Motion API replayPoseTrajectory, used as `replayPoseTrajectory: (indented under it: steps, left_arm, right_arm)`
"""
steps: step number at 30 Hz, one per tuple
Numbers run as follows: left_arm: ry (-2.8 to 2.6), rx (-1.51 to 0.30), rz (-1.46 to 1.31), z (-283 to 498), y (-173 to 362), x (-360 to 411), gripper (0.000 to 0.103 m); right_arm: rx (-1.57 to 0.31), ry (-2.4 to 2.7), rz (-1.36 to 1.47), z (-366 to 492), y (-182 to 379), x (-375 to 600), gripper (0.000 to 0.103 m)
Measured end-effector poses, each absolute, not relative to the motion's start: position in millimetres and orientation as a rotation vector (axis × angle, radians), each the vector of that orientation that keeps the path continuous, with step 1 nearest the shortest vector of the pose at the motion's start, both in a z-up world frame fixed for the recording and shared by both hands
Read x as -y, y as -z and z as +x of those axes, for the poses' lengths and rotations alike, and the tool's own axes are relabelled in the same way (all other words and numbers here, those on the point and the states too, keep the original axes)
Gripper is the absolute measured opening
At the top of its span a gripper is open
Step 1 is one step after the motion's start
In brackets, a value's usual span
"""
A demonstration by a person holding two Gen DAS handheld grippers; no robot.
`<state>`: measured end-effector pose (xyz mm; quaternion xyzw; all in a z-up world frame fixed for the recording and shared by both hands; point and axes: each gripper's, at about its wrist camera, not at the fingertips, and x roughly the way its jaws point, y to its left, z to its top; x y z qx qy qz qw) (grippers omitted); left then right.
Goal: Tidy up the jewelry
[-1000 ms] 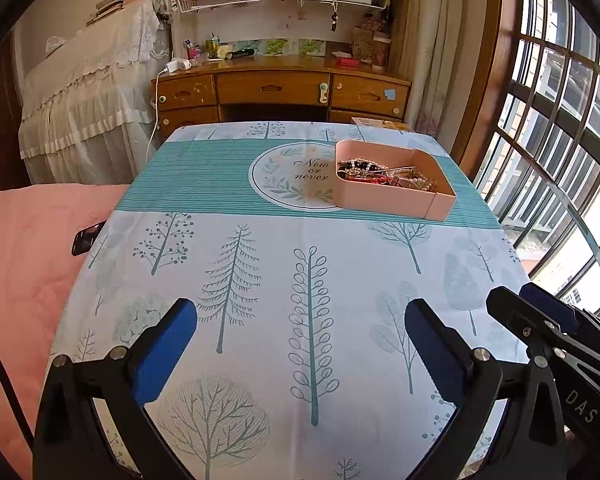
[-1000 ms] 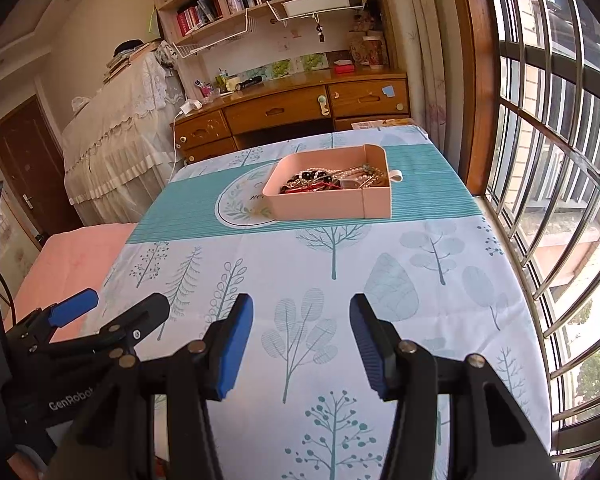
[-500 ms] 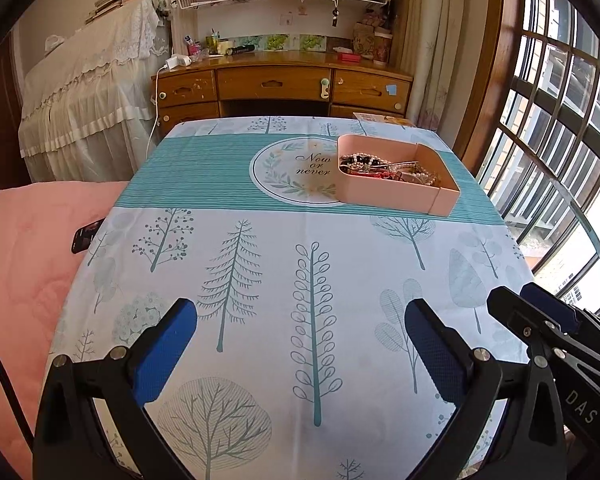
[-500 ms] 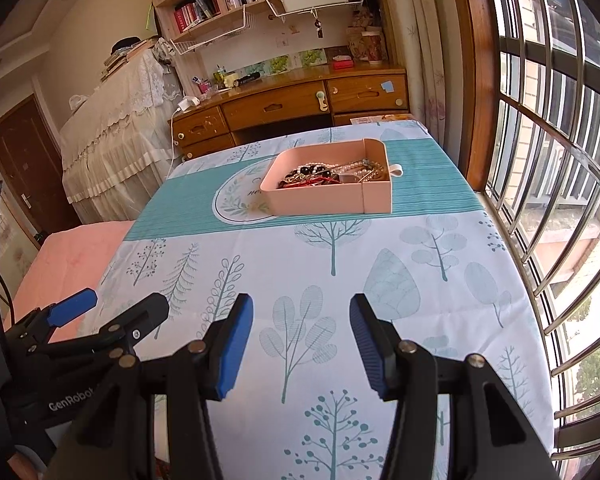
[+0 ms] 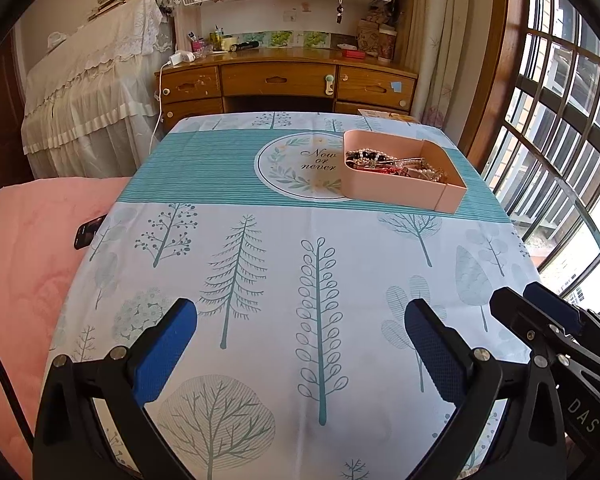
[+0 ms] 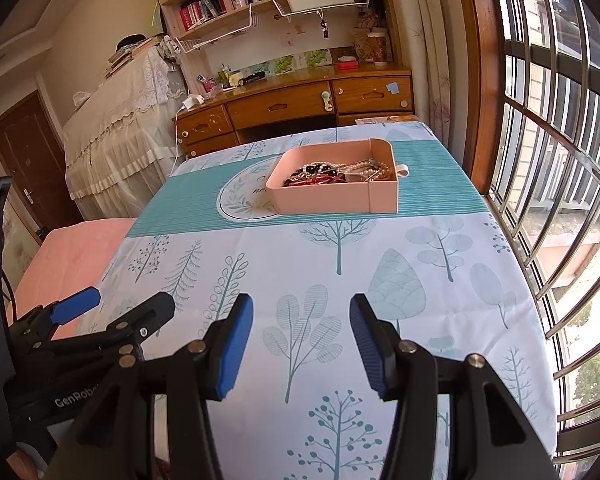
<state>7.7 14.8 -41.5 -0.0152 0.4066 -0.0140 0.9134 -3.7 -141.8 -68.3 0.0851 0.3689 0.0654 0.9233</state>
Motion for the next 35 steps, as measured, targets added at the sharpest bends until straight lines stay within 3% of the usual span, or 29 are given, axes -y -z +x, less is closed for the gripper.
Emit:
replayPoseTrajectory:
  steps: [35]
  left_arm:
    - [0.011, -0.828, -0.029, 2.3, 35.6, -17.7, 0.102]
  right_arm:
    - [-0.751, -0.146, 0.178, -6.4, 67.4, 137.2, 0.051]
